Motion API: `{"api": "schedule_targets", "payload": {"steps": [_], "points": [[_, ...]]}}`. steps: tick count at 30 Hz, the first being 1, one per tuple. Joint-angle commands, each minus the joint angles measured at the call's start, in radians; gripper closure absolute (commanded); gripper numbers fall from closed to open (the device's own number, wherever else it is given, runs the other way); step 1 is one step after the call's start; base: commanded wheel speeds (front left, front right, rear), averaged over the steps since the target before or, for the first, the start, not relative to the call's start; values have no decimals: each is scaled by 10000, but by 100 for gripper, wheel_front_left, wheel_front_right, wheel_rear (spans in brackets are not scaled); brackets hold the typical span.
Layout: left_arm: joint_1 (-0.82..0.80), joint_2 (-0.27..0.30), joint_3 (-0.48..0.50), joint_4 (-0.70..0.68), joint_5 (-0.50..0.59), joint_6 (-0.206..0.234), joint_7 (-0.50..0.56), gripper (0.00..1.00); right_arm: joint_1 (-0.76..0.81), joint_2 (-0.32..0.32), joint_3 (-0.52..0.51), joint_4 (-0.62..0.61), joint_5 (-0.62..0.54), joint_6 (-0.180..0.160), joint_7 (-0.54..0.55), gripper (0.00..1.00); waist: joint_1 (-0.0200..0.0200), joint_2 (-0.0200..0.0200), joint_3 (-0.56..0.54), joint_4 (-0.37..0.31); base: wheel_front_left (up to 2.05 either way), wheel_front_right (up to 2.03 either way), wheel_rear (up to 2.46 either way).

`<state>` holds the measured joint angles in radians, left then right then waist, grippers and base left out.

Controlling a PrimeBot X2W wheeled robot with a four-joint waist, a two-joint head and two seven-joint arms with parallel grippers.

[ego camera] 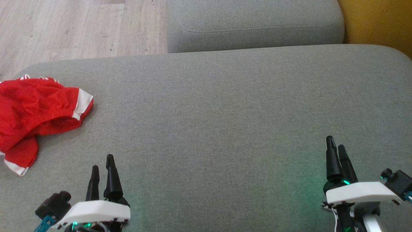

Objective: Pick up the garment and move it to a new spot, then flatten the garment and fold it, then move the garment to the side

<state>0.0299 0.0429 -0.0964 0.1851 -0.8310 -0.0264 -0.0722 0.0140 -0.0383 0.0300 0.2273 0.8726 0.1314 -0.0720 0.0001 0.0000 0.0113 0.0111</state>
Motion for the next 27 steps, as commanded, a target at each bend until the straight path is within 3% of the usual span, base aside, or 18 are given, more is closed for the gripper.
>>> {"api": "schedule_targets", "payload": {"steps": [1, 27], "points": [[-124, 66, 106, -417, 387, 53, -128, 0, -236, -73, 203, -431, -381, -4, -139, 0, -1, 0, 5, 7, 0, 0, 0], [20, 77, -231, -349, 3398, 411, -899, 0, -324, -94, 984, -190, -3846, -5, -906, 0, -1, 0, 116, 129, 0, 0, 0]]}}
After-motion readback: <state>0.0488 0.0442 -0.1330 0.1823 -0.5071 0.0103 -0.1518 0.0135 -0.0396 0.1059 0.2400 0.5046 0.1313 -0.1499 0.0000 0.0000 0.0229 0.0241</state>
